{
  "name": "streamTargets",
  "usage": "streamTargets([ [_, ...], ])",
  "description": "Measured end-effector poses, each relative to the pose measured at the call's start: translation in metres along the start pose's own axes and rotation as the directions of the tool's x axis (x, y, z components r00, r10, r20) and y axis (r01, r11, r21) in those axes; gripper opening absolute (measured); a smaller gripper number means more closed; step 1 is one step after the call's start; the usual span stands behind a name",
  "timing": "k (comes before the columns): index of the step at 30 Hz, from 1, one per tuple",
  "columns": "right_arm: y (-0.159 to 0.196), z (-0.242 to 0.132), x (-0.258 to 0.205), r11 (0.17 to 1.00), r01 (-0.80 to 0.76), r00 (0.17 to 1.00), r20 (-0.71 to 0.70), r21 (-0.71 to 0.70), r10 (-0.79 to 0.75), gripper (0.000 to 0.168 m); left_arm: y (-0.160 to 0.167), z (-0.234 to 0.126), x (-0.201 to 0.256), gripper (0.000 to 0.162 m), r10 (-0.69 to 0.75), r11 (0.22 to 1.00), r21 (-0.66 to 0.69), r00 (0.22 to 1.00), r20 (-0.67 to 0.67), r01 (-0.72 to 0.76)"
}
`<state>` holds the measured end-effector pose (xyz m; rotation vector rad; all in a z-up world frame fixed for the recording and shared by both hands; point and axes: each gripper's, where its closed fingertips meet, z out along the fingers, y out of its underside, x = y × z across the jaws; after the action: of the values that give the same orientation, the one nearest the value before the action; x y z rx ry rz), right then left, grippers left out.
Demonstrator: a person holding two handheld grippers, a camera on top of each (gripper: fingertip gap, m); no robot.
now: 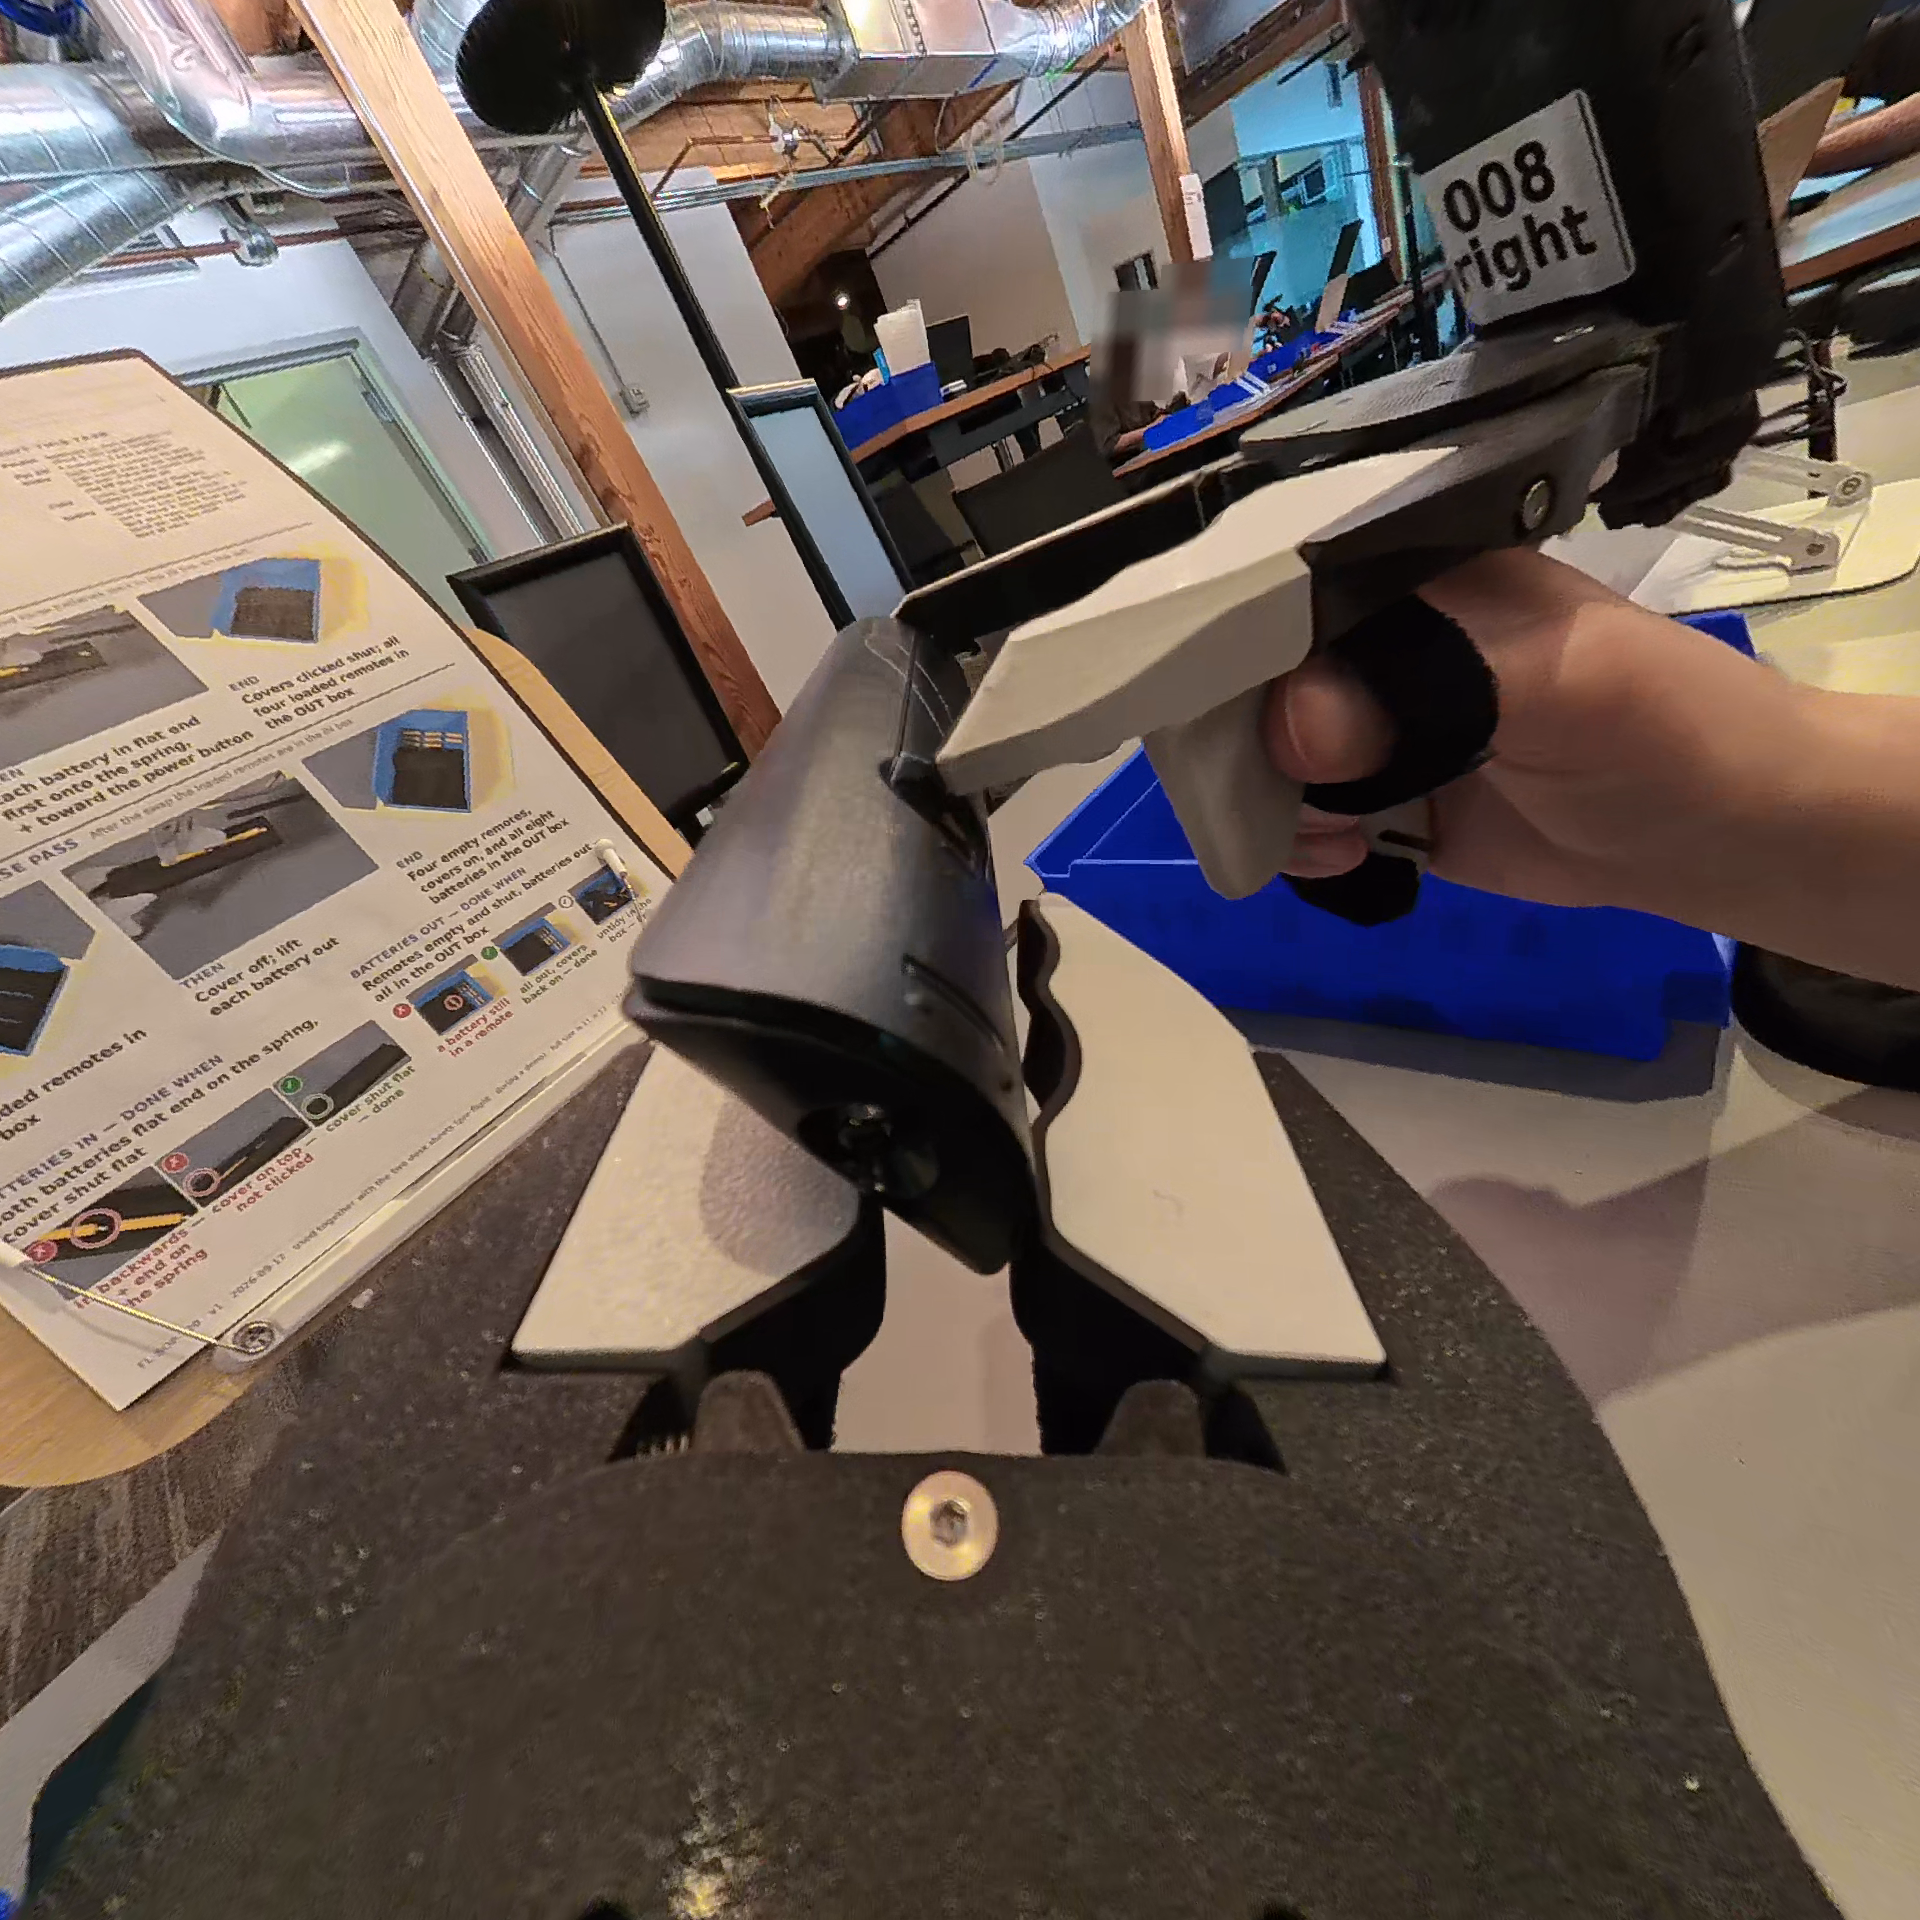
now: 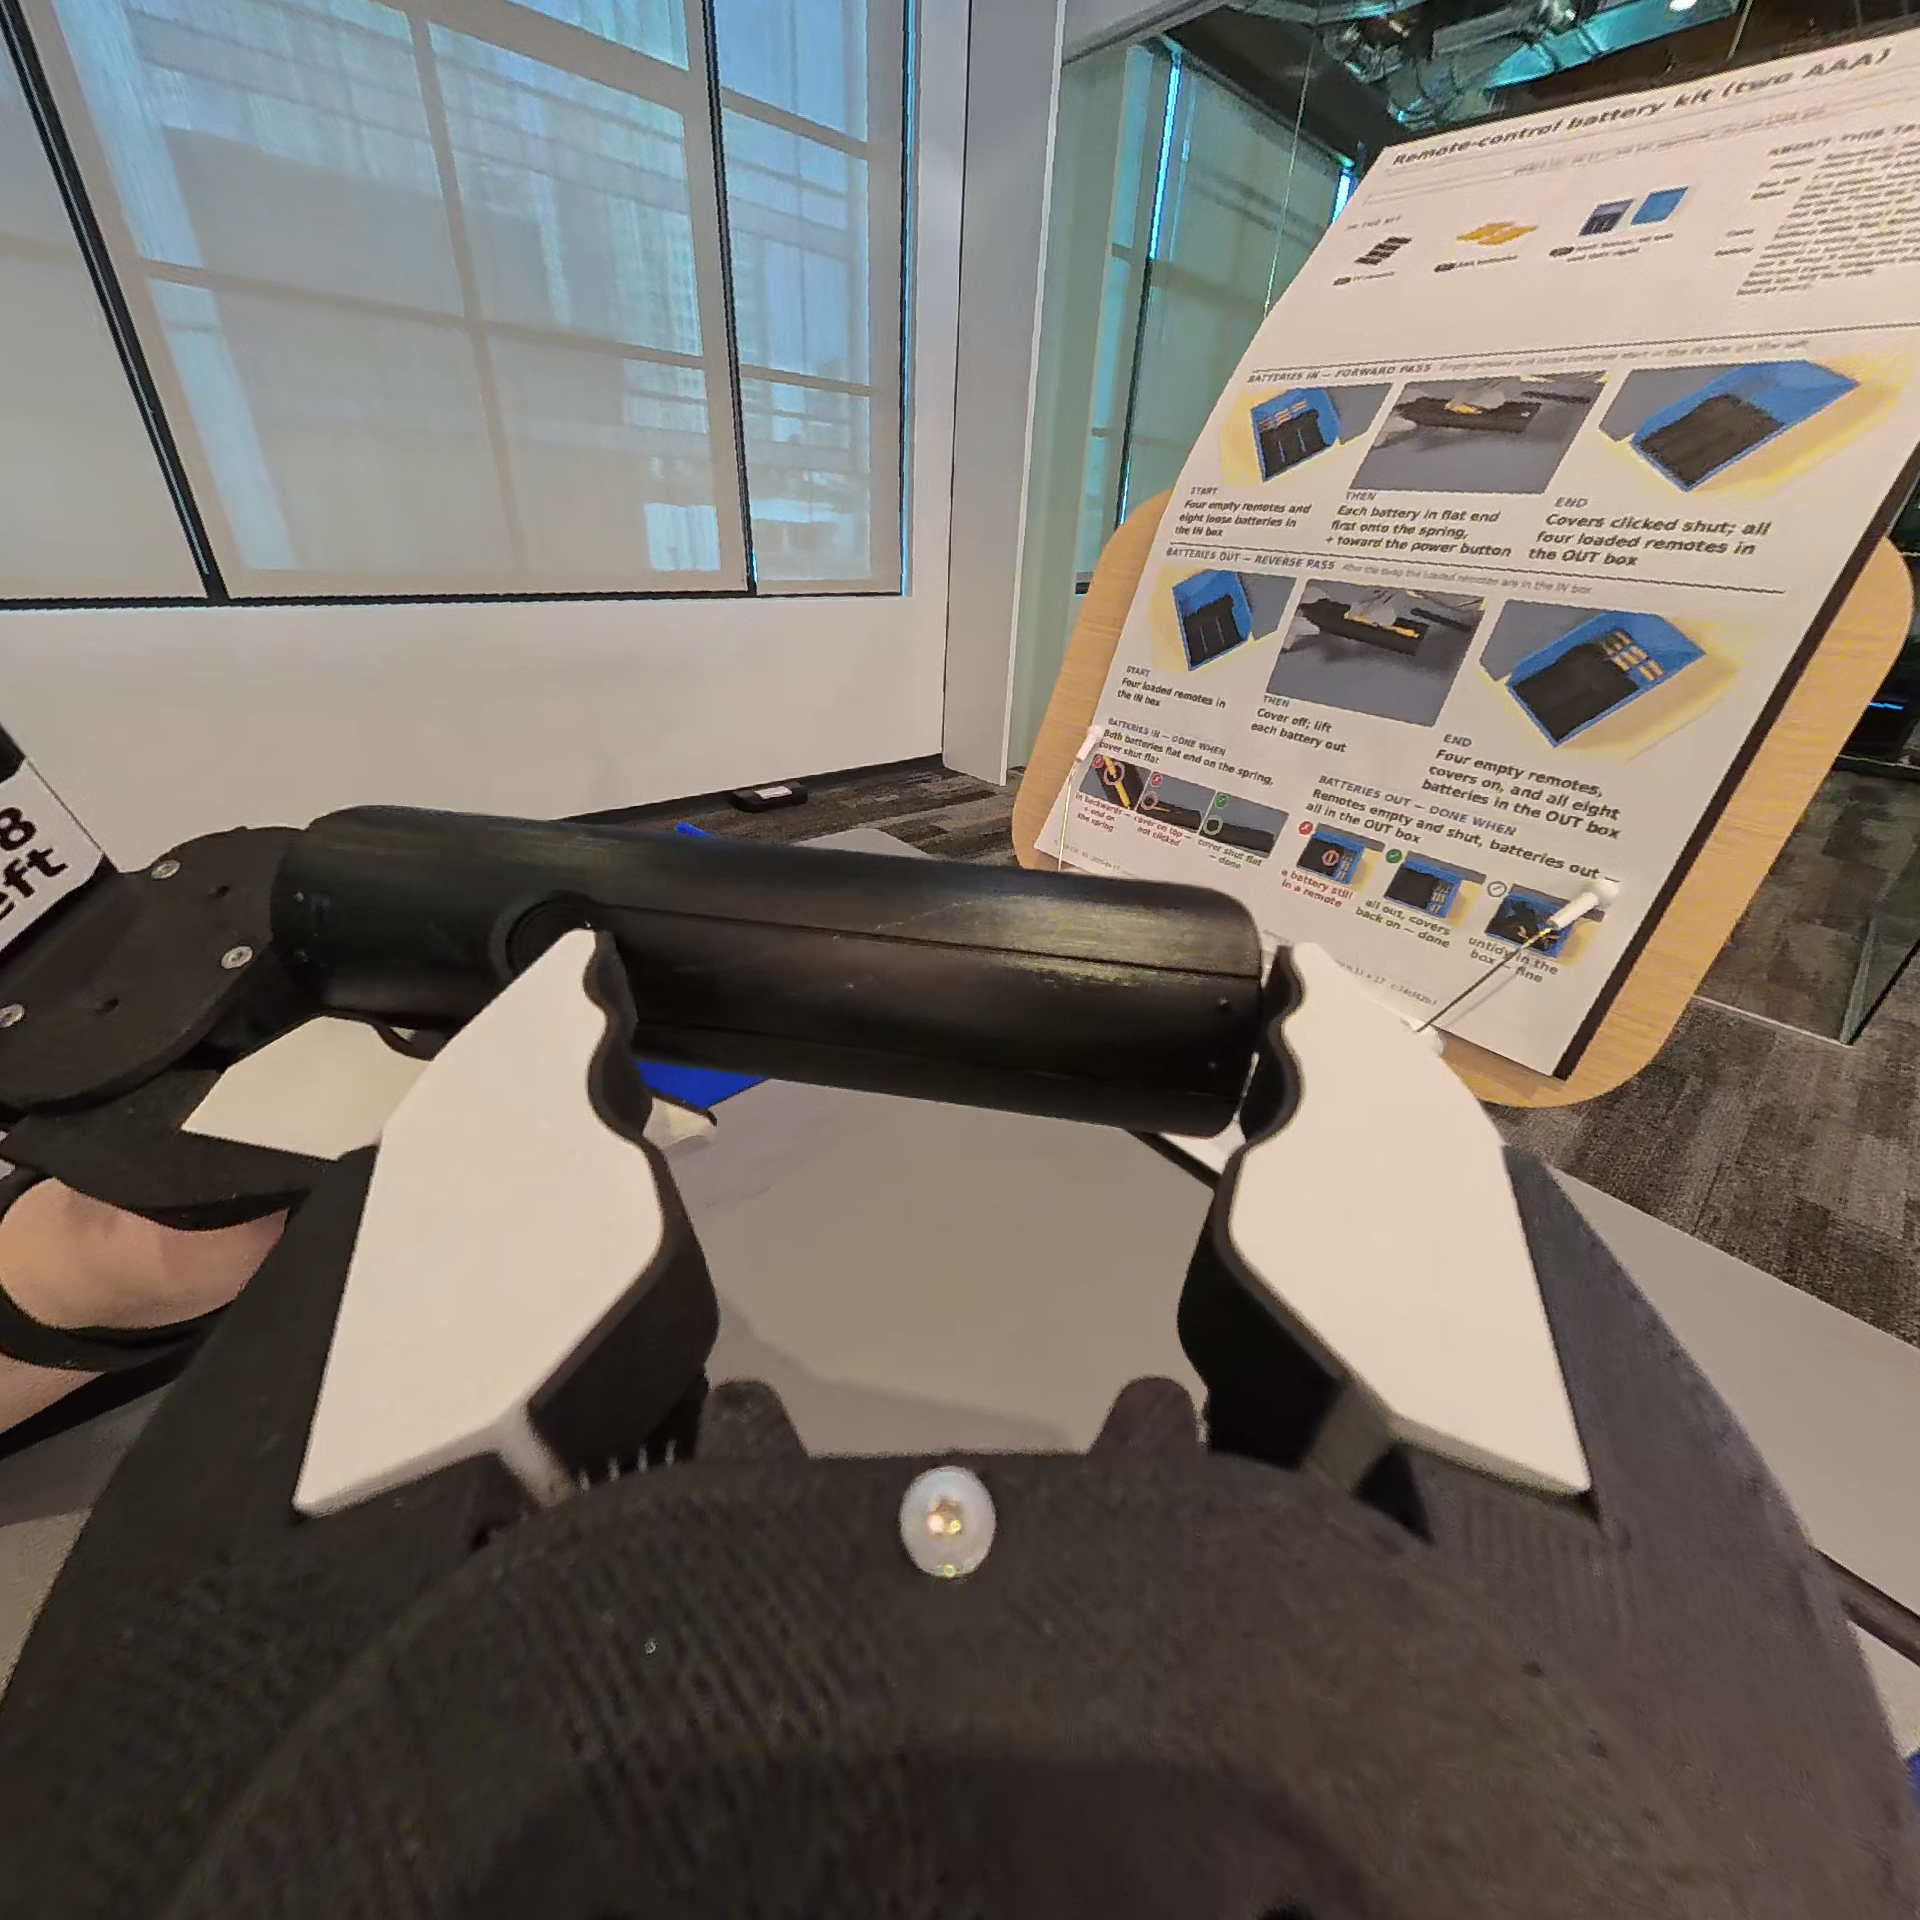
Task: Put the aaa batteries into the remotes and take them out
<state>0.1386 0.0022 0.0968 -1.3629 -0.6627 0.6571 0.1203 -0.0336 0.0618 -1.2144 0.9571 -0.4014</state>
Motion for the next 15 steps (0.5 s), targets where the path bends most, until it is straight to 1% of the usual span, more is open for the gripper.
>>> streamTargets([
  [4, -0.004, -0.003, 0.002, 1.000, 0.009, 1.000, -0.016, 0.015, -0.009, 0.113, -0.001, 0.000, 0.003, 0.023, 0.019, 1.000, 0.004, 1.000, -0.005, -0.019],
  [5, -0.011, -0.012, 0.019, 0.997, -0.001, 0.993, -0.120, 0.079, 0.011, 0.105, -0.003, -0.001, 0.008, 0.023, 0.036, 0.999, 0.022, 0.999, -0.031, -0.035],
  [6, -0.020, -0.025, 0.038, 0.986, 0.021, 0.978, -0.210, 0.166, 0.015, 0.032, -0.010, -0.001, 0.017, 0.023, 0.065, 0.997, 0.050, 0.997, -0.038, -0.063],
  [7, -0.022, -0.027, 0.043, 0.982, 0.027, 0.980, -0.198, 0.187, 0.010, 0.011, -0.013, 0.001, 0.022, 0.024, 0.128, 0.991, 0.028, 0.992, 0.001, -0.128],
  [8, -0.023, -0.024, 0.040, 0.985, -0.028, 0.989, -0.141, 0.173, 0.053, 0.012, -0.014, 0.001, 0.021, 0.022, 0.220, 0.975, -0.009, 0.974, 0.058, -0.220],
  [9, -0.026, -0.021, 0.032, 0.985, -0.072, 0.994, -0.072, 0.154, 0.084, 0.022, -0.018, -0.001, 0.017, 0.021, 0.228, 0.973, 0.000, 0.970, 0.088, -0.229],
  [10, -0.027, -0.018, 0.025, 0.989, -0.073, 0.995, -0.051, 0.129, 0.080, 0.041, -0.021, -0.003, 0.013, 0.019, 0.149, 0.988, 0.021, 0.985, 0.084, -0.151],
  [11, -0.025, -0.015, 0.024, 0.992, -0.055, 0.994, -0.088, 0.114, 0.065, 0.048, -0.020, -0.004, 0.008, 0.019, 0.064, 0.997, 0.031, 0.997, 0.053, -0.065],
  [12, -0.023, -0.014, 0.024, 0.992, -0.048, 0.991, -0.117, 0.114, 0.061, 0.048, -0.018, -0.004, 0.006, 0.019, 0.002, 0.999, 0.038, 1.000, 0.012, -0.002],
  [15, -0.016, -0.010, 0.023, 0.990, -0.096, 0.991, -0.084, 0.101, 0.104, 0.053, -0.012, -0.003, 0.001, 0.019, -0.145, 0.988, 0.047, 0.988, -0.046, 0.147],
])
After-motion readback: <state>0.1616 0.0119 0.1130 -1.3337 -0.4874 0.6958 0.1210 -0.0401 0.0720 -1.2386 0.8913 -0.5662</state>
